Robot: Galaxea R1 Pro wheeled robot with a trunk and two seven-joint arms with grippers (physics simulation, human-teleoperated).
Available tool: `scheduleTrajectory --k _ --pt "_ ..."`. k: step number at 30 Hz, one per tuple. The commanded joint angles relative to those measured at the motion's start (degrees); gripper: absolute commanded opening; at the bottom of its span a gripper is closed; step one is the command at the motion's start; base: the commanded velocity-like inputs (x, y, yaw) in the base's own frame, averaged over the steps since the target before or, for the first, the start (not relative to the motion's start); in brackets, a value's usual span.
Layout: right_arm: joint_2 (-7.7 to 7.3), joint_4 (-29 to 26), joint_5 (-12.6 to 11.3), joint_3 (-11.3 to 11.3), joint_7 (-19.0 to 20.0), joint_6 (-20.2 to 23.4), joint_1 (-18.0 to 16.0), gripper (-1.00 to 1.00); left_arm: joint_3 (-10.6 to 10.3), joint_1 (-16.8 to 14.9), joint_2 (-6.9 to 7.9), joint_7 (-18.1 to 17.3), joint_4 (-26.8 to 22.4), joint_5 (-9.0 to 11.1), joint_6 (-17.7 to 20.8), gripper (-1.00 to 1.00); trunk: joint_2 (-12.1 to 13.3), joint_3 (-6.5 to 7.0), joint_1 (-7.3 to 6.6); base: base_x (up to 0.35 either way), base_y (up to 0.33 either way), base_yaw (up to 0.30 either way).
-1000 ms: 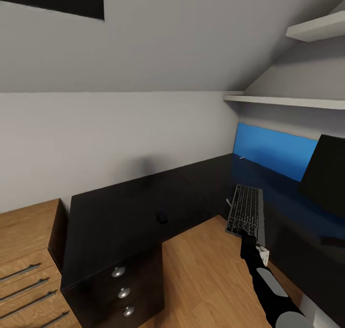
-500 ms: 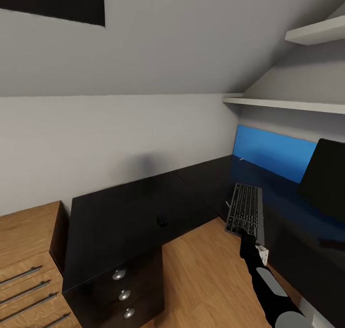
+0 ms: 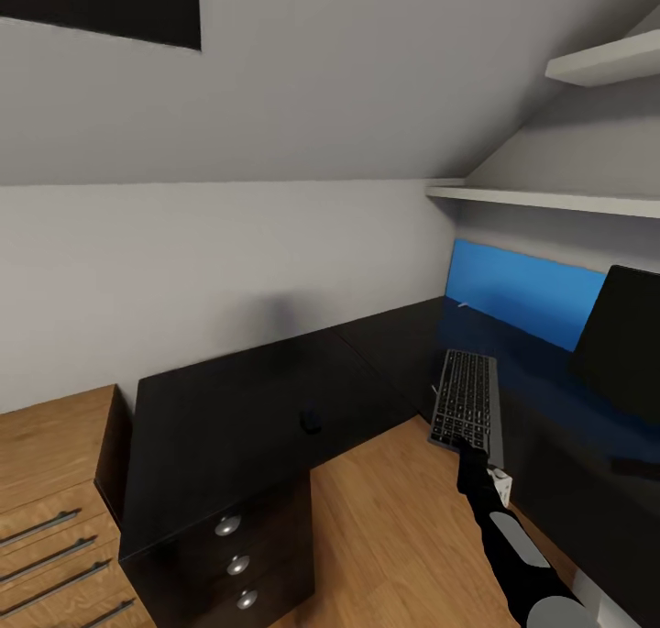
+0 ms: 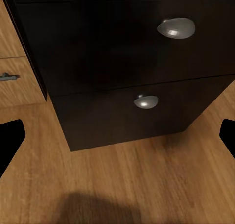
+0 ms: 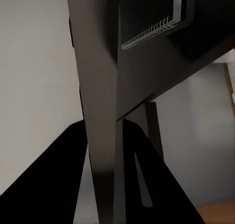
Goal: In the bedroom, organize the workspace by keeping the computer under the desk, ensuring the monitor is on the desk, placing the keyboard on the desk next to the monitor, placing the mouse on the desk next to the keyboard, moving the folder from the swivel chair onto the desk next to the mouse, stacking the notebook on top of the folder with the pen on top of the notebook, and positioning the swivel chair next to the desk.
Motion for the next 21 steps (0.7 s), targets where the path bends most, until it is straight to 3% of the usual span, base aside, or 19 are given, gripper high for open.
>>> scheduleTrajectory --k 1,12,21 --pt "-0.02 0.0 -0.6 0.1 0.4 0.3 0.0 -1.0 -0.1 0.0 -0.01 -0.2 0.0 0.4 -0.2 1.0 0.0 -0.06 0.0 0.0 0.0 0.0" --pt "0.5 0.3 -0.8 -0.4 2.6 0.5 0.0 -1.0 -0.1 0.0 -0.01 -0.3 0.0 0.3 -0.2 1.0 0.0 -0.01 0.0 0.0 0.0 0.007" --pt "0.68 0.4 -0.8 -0.4 2.6 -0.5 0.0 -1.0 -0.1 0.0 0.01 -0.2 0.0 0.4 -0.1 1.0 0.0 0.62 0.0 0.0 0.0 0.149"
